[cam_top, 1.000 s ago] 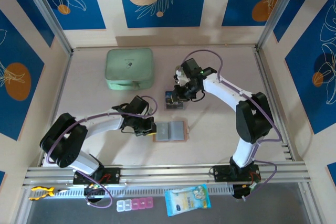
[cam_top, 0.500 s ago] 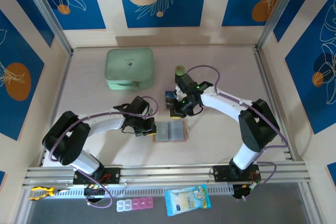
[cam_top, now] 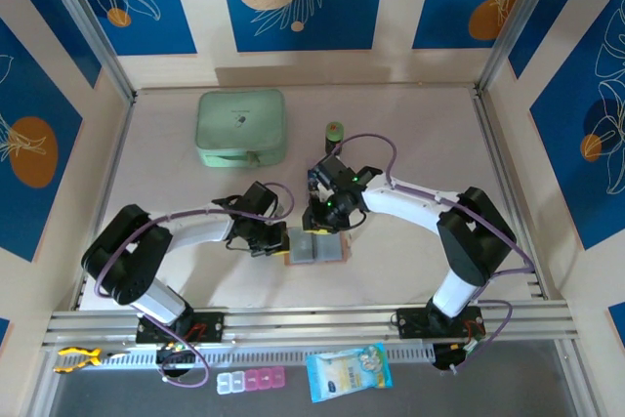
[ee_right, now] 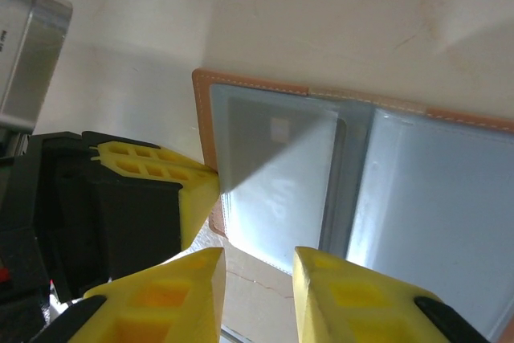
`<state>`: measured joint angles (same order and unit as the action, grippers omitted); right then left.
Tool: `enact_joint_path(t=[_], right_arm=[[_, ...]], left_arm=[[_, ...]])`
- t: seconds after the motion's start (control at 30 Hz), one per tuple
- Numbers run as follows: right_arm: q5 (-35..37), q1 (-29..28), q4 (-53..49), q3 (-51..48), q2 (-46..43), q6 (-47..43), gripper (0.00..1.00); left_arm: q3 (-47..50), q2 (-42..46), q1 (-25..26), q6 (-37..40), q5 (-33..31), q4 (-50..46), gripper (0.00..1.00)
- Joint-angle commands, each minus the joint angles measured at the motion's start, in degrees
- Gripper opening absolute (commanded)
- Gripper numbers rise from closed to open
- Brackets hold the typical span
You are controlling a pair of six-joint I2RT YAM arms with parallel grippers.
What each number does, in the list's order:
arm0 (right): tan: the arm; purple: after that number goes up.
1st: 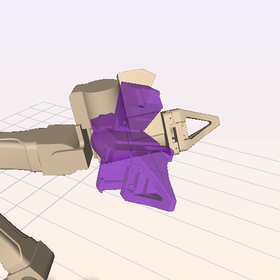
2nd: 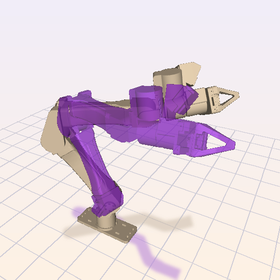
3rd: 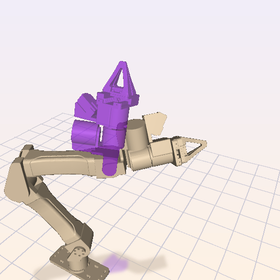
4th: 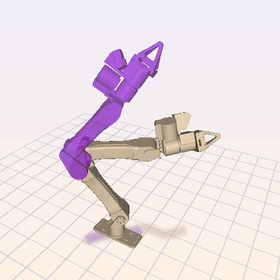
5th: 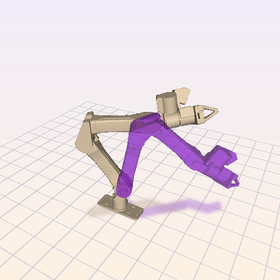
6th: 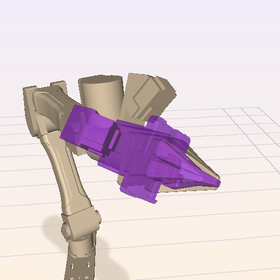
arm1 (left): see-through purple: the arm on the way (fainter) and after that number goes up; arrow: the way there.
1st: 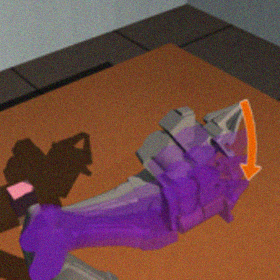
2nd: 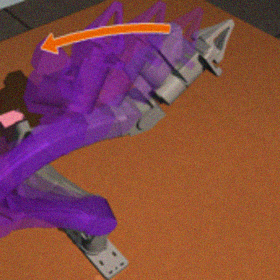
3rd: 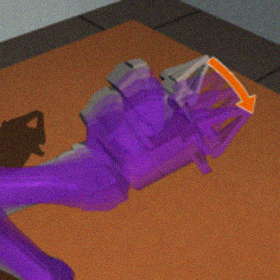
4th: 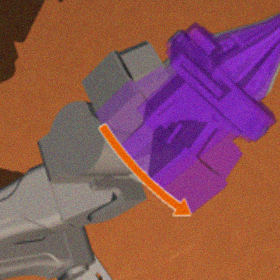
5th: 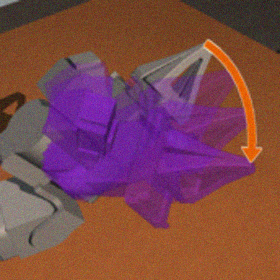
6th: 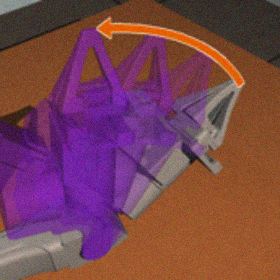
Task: Take the credit cards out of the card holder
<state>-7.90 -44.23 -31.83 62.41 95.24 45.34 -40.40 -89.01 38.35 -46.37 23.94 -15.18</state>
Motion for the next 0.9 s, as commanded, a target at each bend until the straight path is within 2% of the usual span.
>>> enact_joint_path(t=[0.0,0.27,0.87], right_arm=[[0.37,-1.18,1.24,-0.85,1.72,2.02,0.30],[-0.82,-3.21,3.75,-0.80,4.82,2.34,0.30],[3.10,-5.12,2.50,-0.89,7.64,2.82,0.27]], left_arm=[[1.09,-0.61,-0.53,0.49,0.11,0.37,0.00],[1.64,-1.16,-0.49,0.79,-0.50,0.88,0.00],[1.47,-1.01,-0.49,1.64,-0.92,-0.20,0.00]])
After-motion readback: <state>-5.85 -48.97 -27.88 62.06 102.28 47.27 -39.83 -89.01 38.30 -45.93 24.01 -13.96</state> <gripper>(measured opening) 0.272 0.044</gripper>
